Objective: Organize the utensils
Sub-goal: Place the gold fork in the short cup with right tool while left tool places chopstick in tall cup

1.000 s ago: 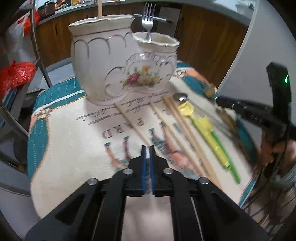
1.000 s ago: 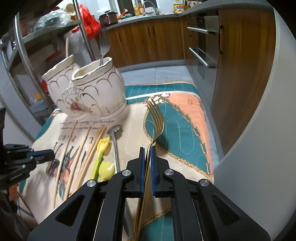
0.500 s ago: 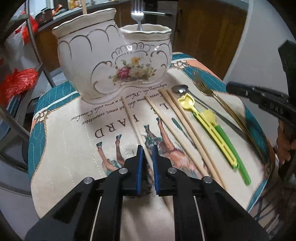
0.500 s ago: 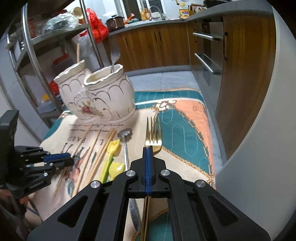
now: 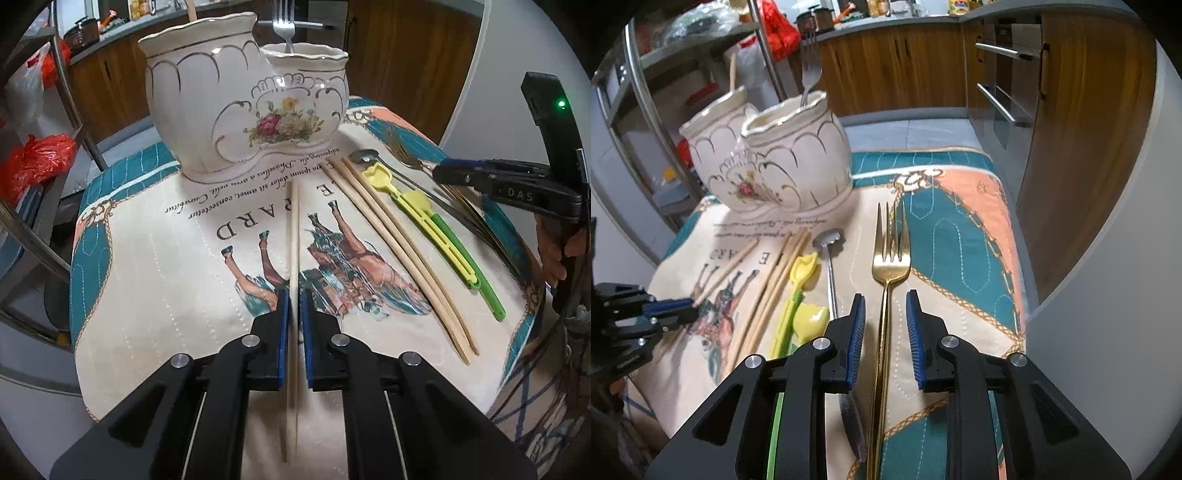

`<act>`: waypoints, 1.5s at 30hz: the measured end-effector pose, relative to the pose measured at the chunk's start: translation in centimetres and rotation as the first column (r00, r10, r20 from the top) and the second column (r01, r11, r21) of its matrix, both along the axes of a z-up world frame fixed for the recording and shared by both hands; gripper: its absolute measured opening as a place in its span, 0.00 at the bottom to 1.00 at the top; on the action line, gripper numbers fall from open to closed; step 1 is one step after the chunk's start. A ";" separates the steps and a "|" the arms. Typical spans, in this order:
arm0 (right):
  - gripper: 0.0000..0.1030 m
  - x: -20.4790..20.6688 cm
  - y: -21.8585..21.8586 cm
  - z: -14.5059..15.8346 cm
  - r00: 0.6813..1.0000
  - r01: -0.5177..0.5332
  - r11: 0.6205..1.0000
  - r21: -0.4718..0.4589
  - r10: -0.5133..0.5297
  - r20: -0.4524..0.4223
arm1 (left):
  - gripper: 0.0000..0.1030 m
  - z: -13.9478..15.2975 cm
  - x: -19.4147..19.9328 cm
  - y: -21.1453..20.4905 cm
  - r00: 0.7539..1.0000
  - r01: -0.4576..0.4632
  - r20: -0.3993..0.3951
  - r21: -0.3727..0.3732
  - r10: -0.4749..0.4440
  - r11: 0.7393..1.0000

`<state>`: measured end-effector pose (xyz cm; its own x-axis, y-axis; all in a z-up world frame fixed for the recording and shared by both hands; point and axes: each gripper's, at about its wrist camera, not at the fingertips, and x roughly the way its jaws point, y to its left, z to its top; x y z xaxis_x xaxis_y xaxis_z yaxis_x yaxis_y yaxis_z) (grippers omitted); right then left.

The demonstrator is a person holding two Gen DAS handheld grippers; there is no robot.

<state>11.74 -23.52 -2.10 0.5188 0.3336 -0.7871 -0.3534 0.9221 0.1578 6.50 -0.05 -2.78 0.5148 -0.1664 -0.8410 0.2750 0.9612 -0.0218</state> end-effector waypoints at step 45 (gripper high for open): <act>0.06 -3.4 3.5 15.6 0.849 -0.124 0.983 0.138 0.033 0.528 | 0.05 13.2 0.5 4.8 0.810 0.047 0.576 -0.247 0.107 0.968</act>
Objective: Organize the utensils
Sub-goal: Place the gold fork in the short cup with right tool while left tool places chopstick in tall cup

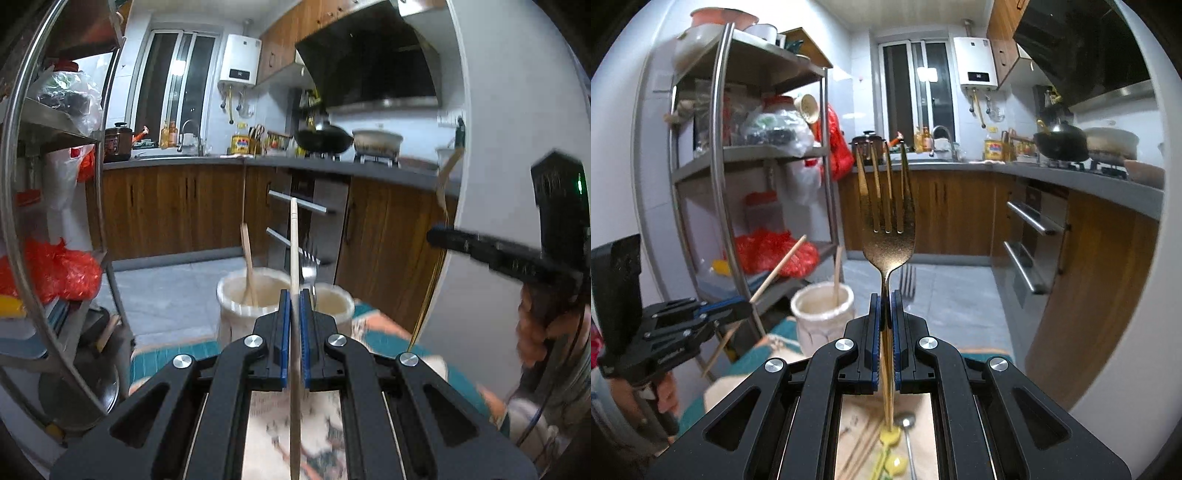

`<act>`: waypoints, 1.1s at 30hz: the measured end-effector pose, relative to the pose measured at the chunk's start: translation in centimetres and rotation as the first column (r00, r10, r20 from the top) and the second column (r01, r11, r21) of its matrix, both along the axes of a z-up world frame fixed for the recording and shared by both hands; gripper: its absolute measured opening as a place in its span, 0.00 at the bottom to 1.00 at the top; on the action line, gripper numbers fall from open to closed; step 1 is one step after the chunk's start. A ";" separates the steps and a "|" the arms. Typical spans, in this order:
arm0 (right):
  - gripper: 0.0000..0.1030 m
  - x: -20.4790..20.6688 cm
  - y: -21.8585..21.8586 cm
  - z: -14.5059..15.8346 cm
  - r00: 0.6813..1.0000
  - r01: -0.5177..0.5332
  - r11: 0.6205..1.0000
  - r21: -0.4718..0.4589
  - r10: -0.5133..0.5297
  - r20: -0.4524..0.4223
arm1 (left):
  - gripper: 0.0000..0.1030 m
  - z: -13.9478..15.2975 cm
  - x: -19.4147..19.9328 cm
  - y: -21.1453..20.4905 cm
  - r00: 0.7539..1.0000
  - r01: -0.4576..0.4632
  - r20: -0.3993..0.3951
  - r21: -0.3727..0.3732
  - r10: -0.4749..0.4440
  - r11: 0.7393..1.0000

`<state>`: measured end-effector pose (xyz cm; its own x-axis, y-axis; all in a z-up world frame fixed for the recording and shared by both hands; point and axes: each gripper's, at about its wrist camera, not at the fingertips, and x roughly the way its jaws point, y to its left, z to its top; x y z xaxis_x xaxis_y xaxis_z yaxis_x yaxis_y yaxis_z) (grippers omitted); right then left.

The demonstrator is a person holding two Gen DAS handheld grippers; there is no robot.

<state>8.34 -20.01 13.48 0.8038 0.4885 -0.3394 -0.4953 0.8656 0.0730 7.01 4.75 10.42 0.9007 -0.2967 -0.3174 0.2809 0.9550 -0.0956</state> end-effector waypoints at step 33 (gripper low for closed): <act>0.06 10.6 3.5 -4.8 0.986 0.069 0.994 0.080 -0.056 -0.155 | 0.05 -2.7 10.7 2.5 0.987 -0.138 0.065 -0.148 0.149 0.979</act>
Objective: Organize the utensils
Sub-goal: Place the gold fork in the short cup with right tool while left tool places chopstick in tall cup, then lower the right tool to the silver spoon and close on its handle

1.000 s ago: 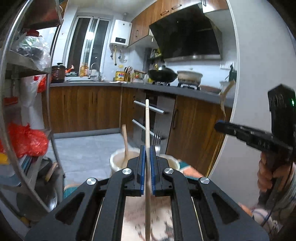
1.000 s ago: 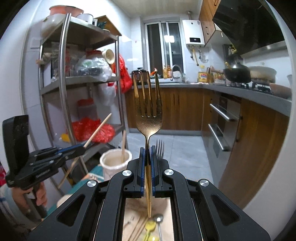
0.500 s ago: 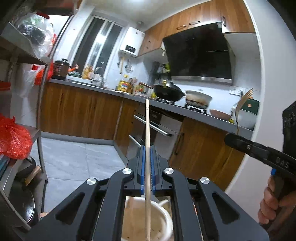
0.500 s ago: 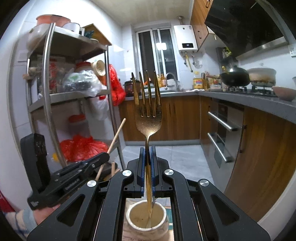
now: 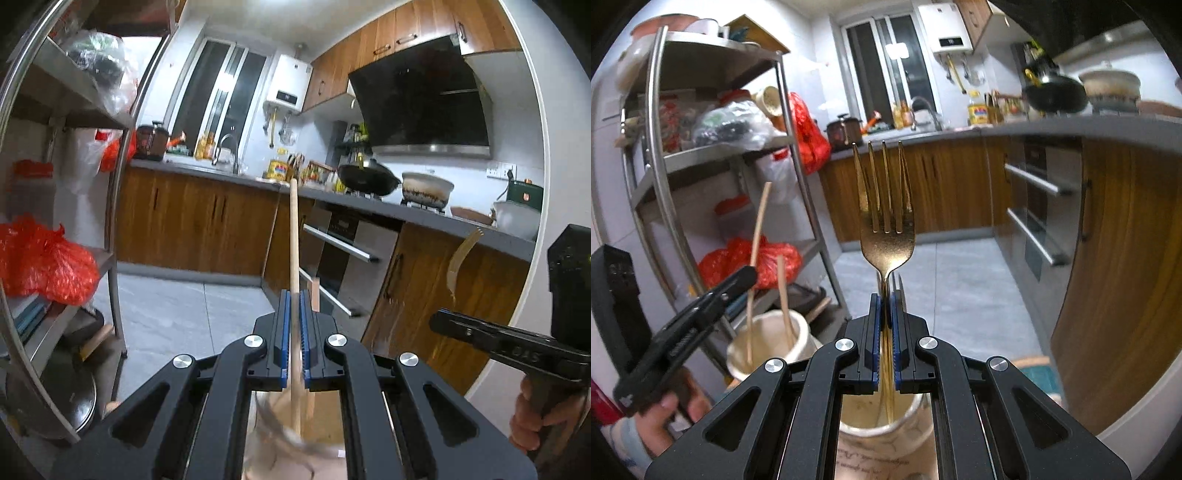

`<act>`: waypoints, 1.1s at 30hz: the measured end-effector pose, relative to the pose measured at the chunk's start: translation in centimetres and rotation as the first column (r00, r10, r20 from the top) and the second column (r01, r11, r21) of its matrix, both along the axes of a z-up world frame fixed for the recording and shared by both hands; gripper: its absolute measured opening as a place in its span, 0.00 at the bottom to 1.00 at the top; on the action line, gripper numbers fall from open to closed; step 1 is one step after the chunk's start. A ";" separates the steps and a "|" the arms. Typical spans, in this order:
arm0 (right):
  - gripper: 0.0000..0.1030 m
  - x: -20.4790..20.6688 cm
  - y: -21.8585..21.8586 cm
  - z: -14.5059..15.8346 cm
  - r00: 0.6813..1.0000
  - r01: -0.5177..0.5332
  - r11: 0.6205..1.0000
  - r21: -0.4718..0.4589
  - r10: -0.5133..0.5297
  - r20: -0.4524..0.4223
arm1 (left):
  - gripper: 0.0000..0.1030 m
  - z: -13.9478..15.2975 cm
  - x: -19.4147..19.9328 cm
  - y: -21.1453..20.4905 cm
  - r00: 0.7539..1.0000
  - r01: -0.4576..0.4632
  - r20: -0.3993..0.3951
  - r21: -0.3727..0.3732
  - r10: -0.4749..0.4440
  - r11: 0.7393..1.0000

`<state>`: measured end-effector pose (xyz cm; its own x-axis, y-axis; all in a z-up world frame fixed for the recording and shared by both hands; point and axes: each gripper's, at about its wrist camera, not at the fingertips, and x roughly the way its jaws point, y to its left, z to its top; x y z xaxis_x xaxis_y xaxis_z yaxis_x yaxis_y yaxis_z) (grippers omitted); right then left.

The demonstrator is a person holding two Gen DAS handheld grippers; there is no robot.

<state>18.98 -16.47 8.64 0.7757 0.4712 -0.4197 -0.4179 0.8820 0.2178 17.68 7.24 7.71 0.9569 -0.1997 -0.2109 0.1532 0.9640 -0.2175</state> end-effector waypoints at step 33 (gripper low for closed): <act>0.72 -1.5 -2.9 -2.0 0.992 0.096 0.994 0.050 -0.092 -0.082 | 0.63 -0.2 -5.5 -1.5 0.998 0.019 -0.062 0.150 -0.009 0.988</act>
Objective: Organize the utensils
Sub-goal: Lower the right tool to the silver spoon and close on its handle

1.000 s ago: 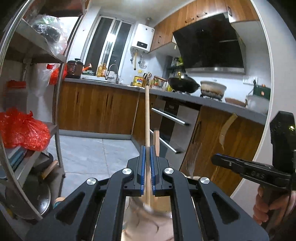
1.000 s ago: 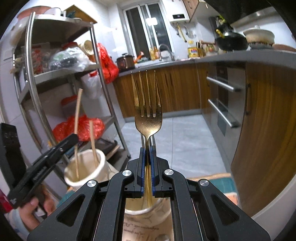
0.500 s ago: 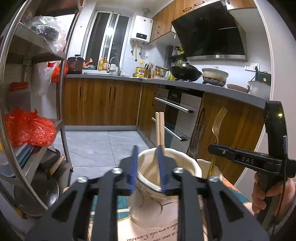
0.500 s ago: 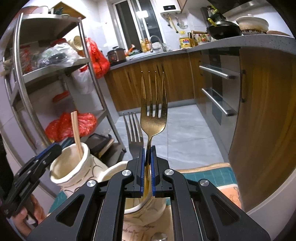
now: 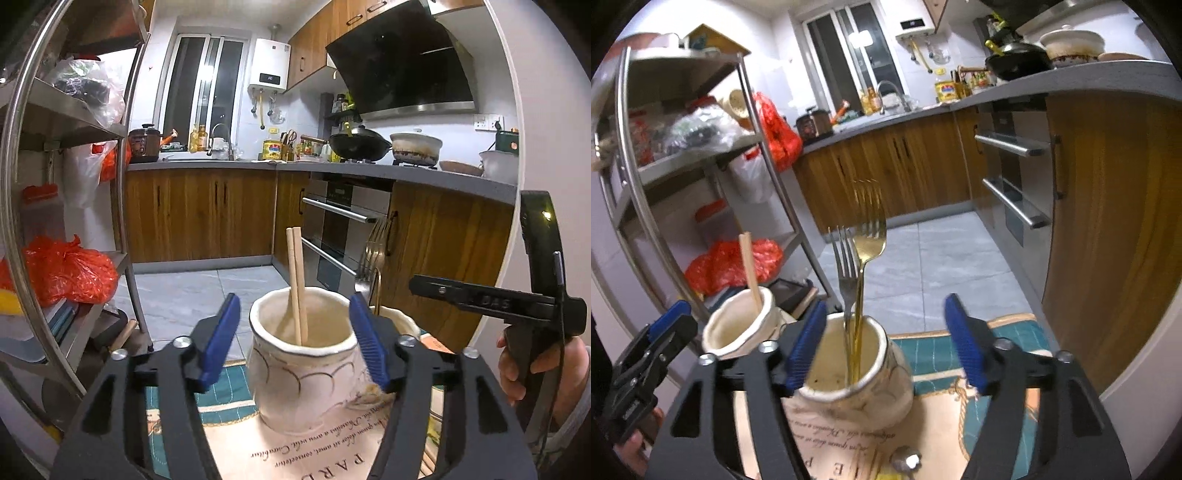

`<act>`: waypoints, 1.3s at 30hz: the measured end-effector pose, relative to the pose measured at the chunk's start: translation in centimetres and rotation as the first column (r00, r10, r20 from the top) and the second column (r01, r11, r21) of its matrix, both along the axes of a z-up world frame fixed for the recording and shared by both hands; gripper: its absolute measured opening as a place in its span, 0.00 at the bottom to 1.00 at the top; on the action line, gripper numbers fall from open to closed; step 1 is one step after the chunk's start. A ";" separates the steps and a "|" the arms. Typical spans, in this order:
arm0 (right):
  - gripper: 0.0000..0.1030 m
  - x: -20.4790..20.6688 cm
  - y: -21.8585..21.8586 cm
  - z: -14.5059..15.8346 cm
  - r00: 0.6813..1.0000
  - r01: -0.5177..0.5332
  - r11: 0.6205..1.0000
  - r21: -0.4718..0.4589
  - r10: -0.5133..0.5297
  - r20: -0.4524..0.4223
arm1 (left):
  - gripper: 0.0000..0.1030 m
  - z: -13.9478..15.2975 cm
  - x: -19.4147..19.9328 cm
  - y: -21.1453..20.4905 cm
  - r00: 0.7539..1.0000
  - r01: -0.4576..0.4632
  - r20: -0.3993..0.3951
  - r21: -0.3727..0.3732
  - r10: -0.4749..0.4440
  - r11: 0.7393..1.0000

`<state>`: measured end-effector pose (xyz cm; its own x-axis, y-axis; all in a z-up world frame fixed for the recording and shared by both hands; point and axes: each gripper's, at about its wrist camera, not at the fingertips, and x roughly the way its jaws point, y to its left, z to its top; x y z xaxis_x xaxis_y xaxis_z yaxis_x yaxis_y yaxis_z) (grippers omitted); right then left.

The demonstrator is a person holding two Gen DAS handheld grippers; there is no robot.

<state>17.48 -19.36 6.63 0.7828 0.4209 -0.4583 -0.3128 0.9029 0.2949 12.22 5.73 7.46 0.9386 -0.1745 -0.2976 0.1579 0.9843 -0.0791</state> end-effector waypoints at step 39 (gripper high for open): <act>0.95 -11.6 -7.0 -1.3 0.998 0.051 0.998 -0.041 -0.050 0.037 | 0.95 -1.4 -9.2 -2.0 0.993 0.055 -0.108 -0.018 -0.057 0.998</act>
